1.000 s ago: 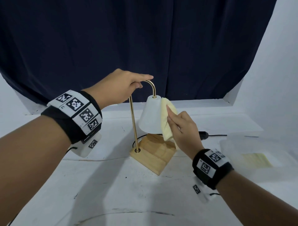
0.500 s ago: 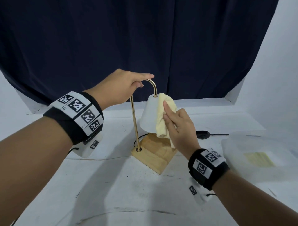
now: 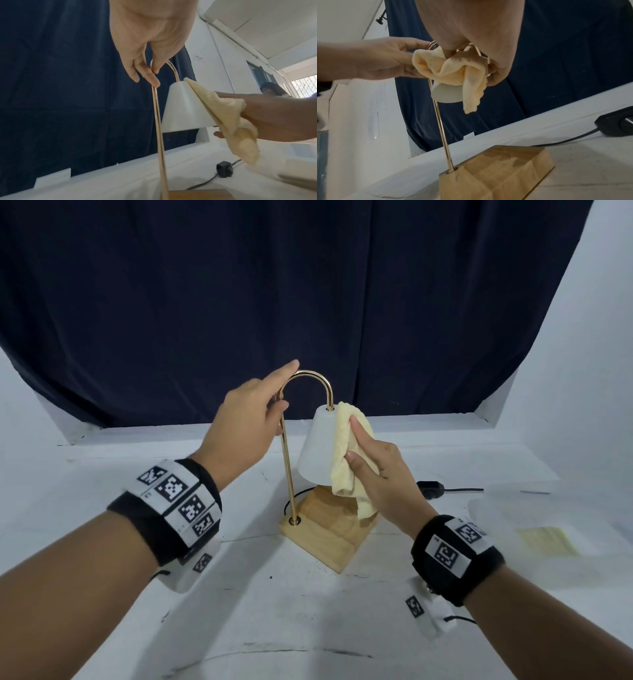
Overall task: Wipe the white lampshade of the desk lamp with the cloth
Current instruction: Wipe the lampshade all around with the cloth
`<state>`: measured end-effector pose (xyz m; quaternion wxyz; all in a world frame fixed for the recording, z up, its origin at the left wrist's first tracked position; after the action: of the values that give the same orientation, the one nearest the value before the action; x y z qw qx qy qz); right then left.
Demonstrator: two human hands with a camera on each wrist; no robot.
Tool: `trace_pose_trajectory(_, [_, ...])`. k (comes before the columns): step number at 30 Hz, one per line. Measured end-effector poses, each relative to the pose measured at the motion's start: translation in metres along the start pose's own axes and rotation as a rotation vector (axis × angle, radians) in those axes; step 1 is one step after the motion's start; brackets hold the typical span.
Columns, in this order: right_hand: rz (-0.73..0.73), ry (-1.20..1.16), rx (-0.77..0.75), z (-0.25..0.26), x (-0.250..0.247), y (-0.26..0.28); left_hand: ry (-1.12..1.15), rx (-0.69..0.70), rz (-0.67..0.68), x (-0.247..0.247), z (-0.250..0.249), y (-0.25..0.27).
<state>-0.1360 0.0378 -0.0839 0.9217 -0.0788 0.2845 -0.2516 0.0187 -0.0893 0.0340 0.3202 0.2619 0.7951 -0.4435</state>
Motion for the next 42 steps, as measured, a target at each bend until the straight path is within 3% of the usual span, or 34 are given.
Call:
trace_pose_trajectory(6, [0.078, -0.048, 0.028, -0.004, -0.003, -0.009, -0.003, -0.011, -0.012, 0.006, 0.005, -0.001])
trace_pose_trajectory(19, [-0.045, 0.216, -0.056, -0.005, 0.001, -0.013, 0.059, 0.08, 0.097, 0.019, 0.03, -0.067])
trace_pose_trajectory(26, [-0.035, 0.162, -0.006, -0.013, 0.003, -0.023, 0.066, 0.017, -0.014, 0.018, 0.033, -0.069])
trace_pose_trajectory(30, [-0.1, 0.206, -0.036, -0.012, 0.01, -0.025, 0.075, 0.011, -0.029, 0.017, 0.039, -0.082])
trace_pose_trajectory(42, [-0.14, 0.234, -0.023, -0.015, 0.014, -0.029, 0.081, -0.062, 0.096, 0.028, 0.047, -0.071])
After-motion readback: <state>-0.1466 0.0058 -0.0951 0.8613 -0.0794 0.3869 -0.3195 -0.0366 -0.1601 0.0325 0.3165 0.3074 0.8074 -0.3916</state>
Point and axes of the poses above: each hand's wrist, its own y-axis away from the middle knuckle, its own x-axis out of the palm, z = x × y, the point moved 10 cm from there along -y, towards the middle knuckle, and after that the axes turned 5 degrees about z, right-handed, at the moved point
